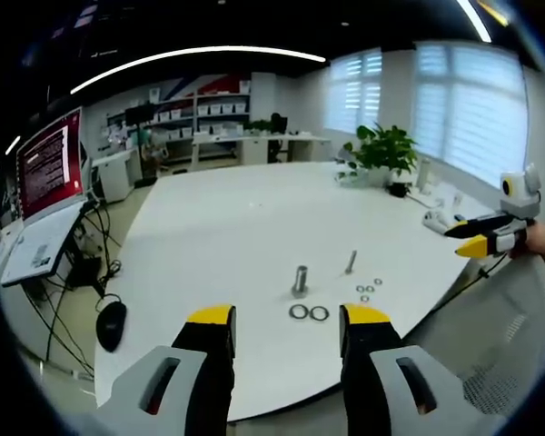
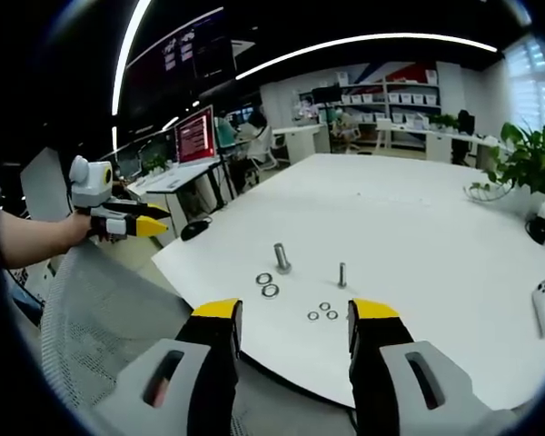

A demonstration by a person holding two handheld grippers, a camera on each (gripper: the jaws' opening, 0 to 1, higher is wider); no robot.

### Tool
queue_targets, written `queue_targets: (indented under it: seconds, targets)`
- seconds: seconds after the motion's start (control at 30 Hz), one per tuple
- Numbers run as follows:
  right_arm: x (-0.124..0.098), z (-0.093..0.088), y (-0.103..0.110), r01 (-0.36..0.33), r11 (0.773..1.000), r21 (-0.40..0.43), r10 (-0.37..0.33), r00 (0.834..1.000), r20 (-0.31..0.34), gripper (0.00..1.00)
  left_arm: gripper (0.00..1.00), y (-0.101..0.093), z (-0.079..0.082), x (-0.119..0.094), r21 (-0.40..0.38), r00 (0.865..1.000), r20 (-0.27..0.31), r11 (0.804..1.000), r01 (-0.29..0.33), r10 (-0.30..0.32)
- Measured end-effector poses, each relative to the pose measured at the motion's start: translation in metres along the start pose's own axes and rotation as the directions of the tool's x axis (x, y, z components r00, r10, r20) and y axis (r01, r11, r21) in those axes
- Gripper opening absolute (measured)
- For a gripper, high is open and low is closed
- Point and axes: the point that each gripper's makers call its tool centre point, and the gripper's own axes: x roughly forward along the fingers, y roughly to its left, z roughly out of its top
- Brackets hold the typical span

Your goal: Place the washer onto the threaded stud by aligning its center hole with the stud, sliding it down to the base, and recovering from edge contact or off-axis alignment until the washer reaches the visible bottom stop.

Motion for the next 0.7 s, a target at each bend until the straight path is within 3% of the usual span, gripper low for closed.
queue_targets:
  seconds: [0.7]
  targets:
    - [0.0002,-0.0029,0.0015,-0.011,1.0,0.009,0.011,1.0,-0.008,0.46,0.43,0.0006,-0.0089,0.0019,0.007,0.999,-0.043,1.0,-0.003,0.003]
